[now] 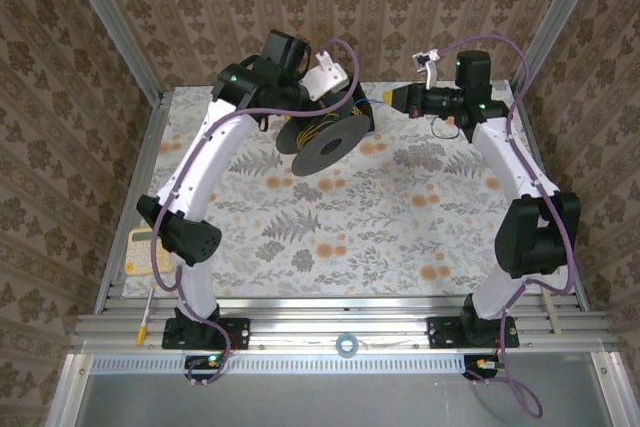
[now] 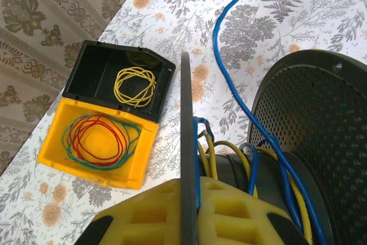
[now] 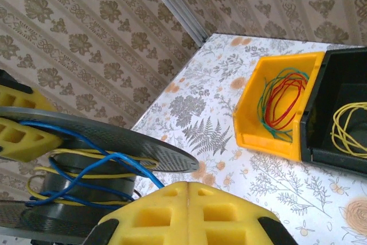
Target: Wrap the cables
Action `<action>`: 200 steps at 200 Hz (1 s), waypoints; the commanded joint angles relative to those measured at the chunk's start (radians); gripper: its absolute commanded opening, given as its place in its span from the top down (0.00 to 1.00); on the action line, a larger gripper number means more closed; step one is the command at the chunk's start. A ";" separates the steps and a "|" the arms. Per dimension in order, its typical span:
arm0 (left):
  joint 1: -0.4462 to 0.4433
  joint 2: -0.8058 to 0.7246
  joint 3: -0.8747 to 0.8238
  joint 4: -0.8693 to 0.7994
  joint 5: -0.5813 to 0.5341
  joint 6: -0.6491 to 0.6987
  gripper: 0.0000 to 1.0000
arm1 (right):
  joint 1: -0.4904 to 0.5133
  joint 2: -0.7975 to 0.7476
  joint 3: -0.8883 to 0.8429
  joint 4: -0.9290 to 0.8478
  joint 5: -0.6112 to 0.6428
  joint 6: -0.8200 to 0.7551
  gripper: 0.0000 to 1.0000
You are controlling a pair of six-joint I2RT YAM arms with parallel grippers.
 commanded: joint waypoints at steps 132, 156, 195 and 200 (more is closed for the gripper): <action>0.034 -0.104 0.009 0.177 0.206 -0.044 1.00 | 0.019 0.031 -0.265 0.254 -0.110 0.057 1.00; 0.039 -0.106 0.006 0.212 0.220 -0.068 1.00 | 0.042 0.030 -0.303 0.320 -0.114 0.094 1.00; 0.051 -0.109 -0.003 0.268 0.214 -0.103 1.00 | 0.082 0.034 -0.345 0.407 -0.094 0.153 1.00; 0.053 -0.111 -0.006 0.278 0.209 -0.108 1.00 | 0.088 0.037 -0.351 0.415 -0.091 0.160 1.00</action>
